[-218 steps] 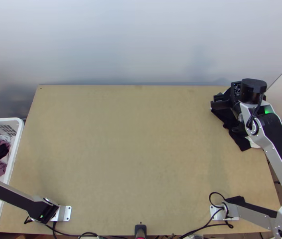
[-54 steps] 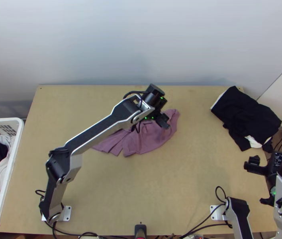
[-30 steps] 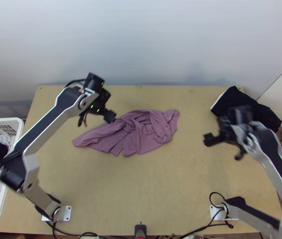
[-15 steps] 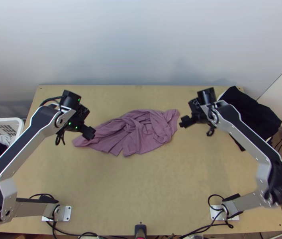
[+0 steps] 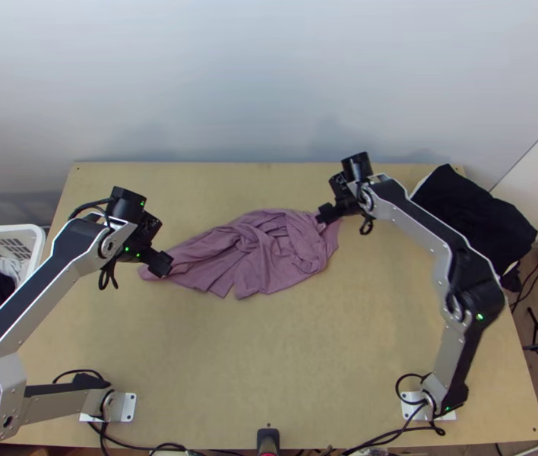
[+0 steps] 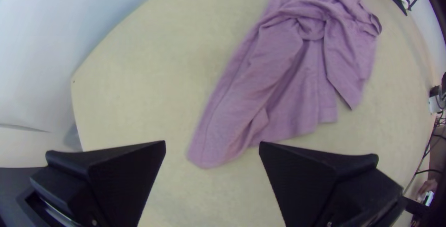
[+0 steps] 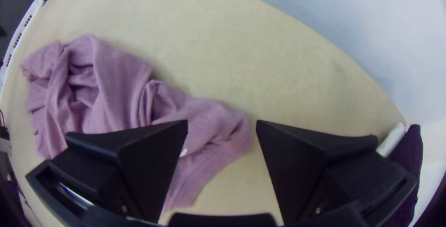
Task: Fold the t-shirt
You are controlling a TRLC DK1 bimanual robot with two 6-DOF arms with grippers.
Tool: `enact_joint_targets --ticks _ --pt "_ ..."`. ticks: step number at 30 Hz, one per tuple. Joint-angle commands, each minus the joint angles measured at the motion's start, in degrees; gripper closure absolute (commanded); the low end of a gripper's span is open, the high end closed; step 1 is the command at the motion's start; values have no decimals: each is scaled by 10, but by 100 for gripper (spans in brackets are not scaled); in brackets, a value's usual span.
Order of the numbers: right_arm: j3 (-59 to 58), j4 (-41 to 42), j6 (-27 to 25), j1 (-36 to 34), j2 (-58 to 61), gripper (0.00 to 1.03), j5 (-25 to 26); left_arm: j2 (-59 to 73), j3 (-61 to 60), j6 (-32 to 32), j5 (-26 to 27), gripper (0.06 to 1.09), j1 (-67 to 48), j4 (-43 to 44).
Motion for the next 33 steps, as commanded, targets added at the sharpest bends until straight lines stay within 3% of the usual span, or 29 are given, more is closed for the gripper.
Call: enact_joint_targets --ticks 1,13,21,33 --pt "76 -20 19 7 70 34 -29 -9 -18 7 -8 11 9 11" --pt "60 -20 0 9 104 35 -29 -1 -38 10 -9 11 13 32" --pt "31 9 -37 12 70 100 -29 1 -40 11 -10 11 14 38" --pt "-101 -7 -45 14 -273 100 -29 93 -27 34 -37 10 18 150"
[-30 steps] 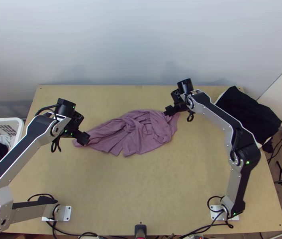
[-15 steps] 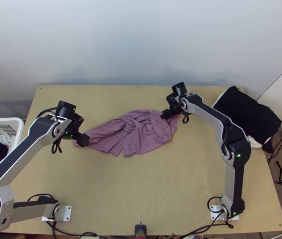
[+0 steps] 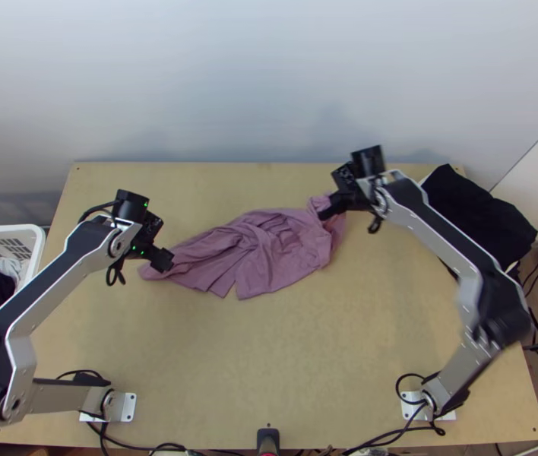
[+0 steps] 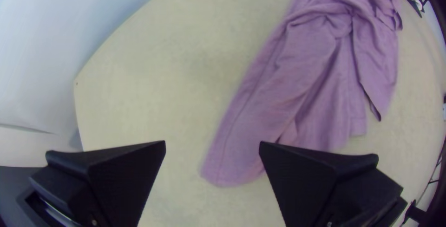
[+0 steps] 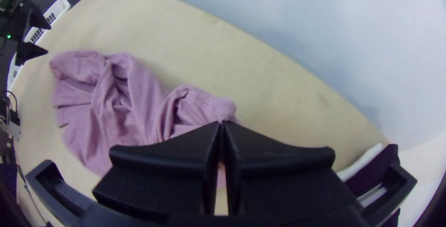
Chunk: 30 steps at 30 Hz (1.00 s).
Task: Fold the t-shirt
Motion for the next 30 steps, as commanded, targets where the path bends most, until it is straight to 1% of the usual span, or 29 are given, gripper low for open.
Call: enact_joint_targets --ticks 1,5,8,10,14,18,23,30 --pt "-68 -16 -17 0 -192 100 0 59 19 14 -15 10 -4 49" --pt "-11 -53 -21 0 -280 100 0 62 29 11 -17 10 -14 55" --pt "20 -91 -19 0 -306 100 0 56 29 4 -19 10 -17 58" --pt "-13 -98 -25 -13 -323 100 0 56 27 2 -18 10 -23 58" --pt "-118 -97 -21 -70 -342 100 -1 57 11 -2 -18 10 -53 60" --pt "-185 -94 -17 -80 -365 100 0 65 -1 -7 -17 10 -101 64" --pt "-204 -91 -16 -79 -372 100 -1 106 11 1 -18 10 -155 77" --pt "-198 -90 -16 -78 -371 100 -1 137 -8 44 -18 11 -150 178"
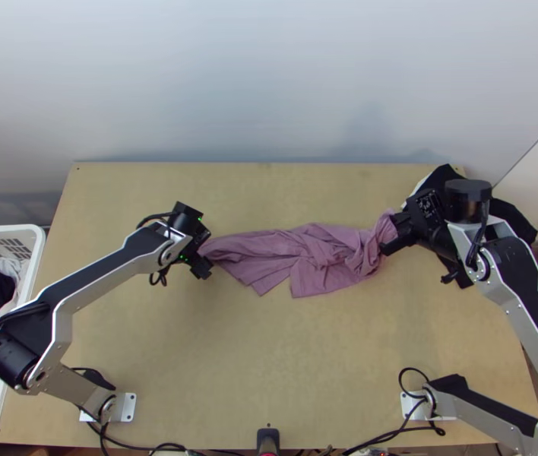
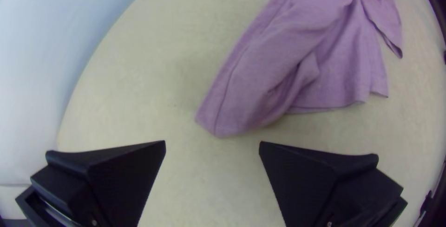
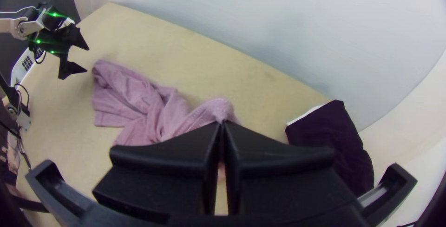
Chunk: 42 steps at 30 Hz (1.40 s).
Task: Fold the t-shirt
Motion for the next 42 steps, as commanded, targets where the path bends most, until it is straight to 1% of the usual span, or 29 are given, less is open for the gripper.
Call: enact_joint_targets --ticks 1,5,7,9,12,13,14,15,16,17,19,22,23,25,27,29,32,36,38,39,41,42 --pt "-10 1 0 -3 -8 100 0 38 -13 33 1 11 -15 69" --pt "-2 1 3 -1 -8 100 0 64 -15 37 1 12 -8 101" --pt "5 1 3 1 -8 100 0 69 -17 37 1 23 -2 127" --pt "11 1 3 2 -7 100 0 72 -13 42 5 39 0 142" --pt "14 1 3 4 -6 100 0 84 7 38 22 66 7 139" --pt "13 1 4 4 -5 100 0 90 11 32 29 72 12 135" --pt "13 1 4 4 -4 100 0 93 12 21 35 81 15 135" --pt "13 1 4 4 -4 100 0 93 11 17 51 91 22 136" --pt "13 1 4 4 -4 100 0 93 11 13 63 102 28 136" --pt "14 1 5 4 -3 100 0 91 11 11 64 104 32 135" --pt "16 1 6 4 -2 100 0 75 15 3 79 104 51 126" --pt "19 0 8 3 9 100 -4 32 29 -40 110 104 103 110" --pt "33 -6 26 -1 17 100 -23 16 36 -52 126 104 124 95" --pt "68 -9 83 -25 33 100 -94 -16 52 -72 151 104 164 79" --pt "97 -2 86 -24 39 100 -99 -46 72 -86 182 104 203 64" --pt "121 9 95 -26 43 100 -99 -72 100 -90 191 104 231 39" --pt "157 11 150 -44 48 100 -99 -114 136 -97 197 104 269 17" --pt "196 14 169 -70 45 100 -99 -170 171 -125 199 104 318 -1" --pt "214 14 202 -91 43 100 -100 -199 181 -139 200 104 340 -8" --pt "221 15 223 -105 43 100 -110 -215 182 -147 199 104 350 -9" --pt "227 16 262 -135 45 100 -152 -244 174 -156 199 104 370 -10" --pt "224 16 267 -138 46 100 -163 -261 160 -155 199 104 373 -10"
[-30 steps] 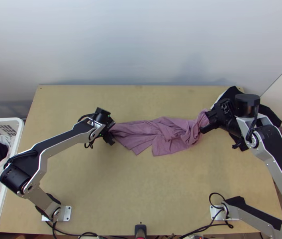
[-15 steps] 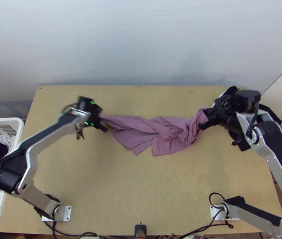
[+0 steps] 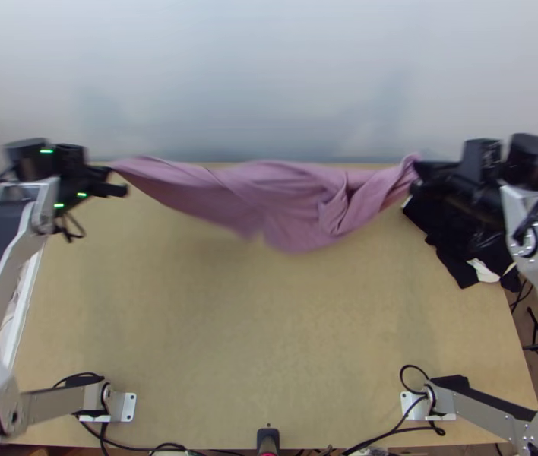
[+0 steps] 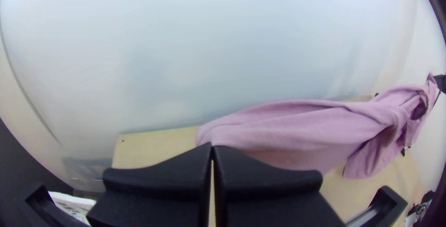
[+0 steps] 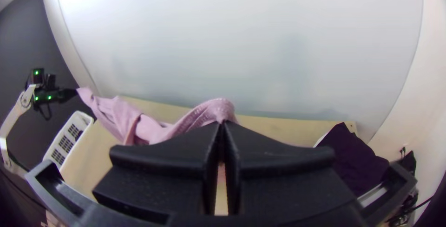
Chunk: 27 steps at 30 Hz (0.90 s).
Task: Fold the t-shirt
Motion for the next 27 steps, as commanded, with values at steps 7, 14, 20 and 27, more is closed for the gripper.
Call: enact_joint_targets --ticks 7,14,20,27 --pt "-82 -5 70 -44 -37 100 -69 -251 -191 31 3 104 36 -21" --pt "-260 -54 -1 -38 -38 100 -68 -386 -356 33 0 104 -26 -70" --pt "-335 -67 -59 -25 -2 100 -67 -421 -414 24 -1 104 -92 -107" --pt "-272 -3 -62 -113 -19 100 -69 -426 -445 36 -2 104 -116 -115"
